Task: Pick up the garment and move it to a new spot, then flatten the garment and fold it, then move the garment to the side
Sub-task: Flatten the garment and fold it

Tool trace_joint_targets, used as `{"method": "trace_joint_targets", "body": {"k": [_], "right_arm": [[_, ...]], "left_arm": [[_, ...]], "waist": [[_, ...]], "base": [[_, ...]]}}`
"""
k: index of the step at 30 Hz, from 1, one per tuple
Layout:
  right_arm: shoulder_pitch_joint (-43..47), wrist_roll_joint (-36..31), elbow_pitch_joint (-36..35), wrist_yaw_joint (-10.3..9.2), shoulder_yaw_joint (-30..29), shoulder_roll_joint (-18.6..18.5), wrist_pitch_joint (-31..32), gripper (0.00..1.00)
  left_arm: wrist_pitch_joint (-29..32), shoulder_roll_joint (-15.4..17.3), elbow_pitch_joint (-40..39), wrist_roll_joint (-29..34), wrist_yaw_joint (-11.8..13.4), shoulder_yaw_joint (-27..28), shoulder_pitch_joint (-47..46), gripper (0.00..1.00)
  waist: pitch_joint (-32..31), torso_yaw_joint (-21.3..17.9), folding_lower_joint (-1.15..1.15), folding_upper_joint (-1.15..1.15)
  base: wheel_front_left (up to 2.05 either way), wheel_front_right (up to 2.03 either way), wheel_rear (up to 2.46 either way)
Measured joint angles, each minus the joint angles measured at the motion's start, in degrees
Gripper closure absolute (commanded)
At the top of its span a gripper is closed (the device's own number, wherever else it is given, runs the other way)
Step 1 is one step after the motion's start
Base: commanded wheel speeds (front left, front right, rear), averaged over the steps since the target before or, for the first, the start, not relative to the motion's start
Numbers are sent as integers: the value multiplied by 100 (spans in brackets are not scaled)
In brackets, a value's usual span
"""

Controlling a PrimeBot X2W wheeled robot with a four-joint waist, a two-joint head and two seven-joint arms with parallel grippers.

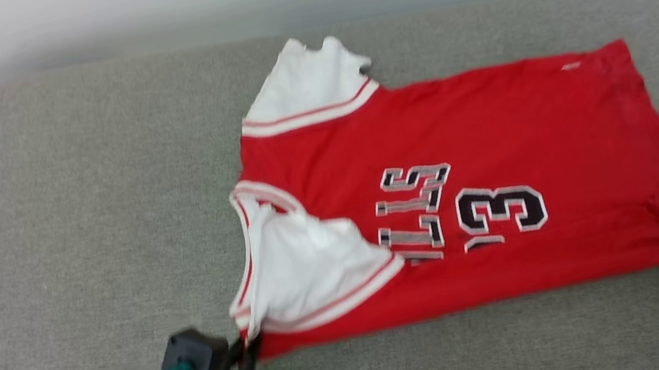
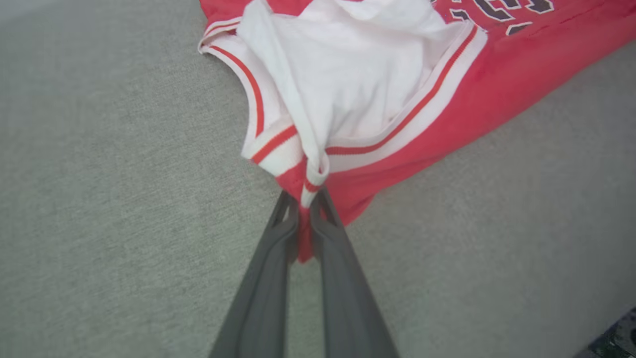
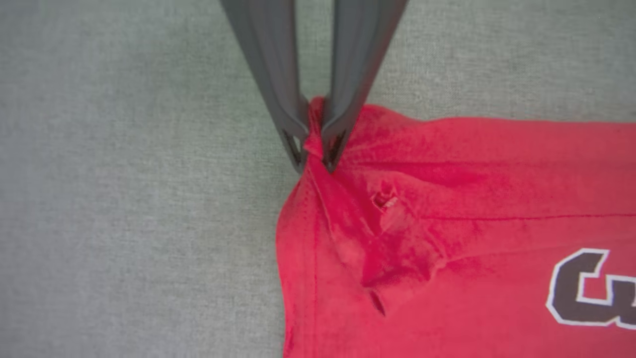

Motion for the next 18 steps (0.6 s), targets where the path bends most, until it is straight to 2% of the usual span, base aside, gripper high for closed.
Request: {"method": "trace_joint_targets", "body": {"k": [8,13,18], "right_arm": [[1065,103,-905,1,-257,-1,477,100],[1547,32,-1085,1,-470,204,687,100],[1633,-60,-939,0,-477,342,609,100]], "left_arm": [[73,314,-207,-376,37,-116,884,100],[10,258,12,-543,-58,-203,1087,100],[-112,36,408,-593,-240,-335,1091,100]], "waist": [[-370,-148,0,0],[-389,-193,0,0],[-362,-239,0,0]], "base": [[0,0,0],[0,0,0],[0,0,0]]}}
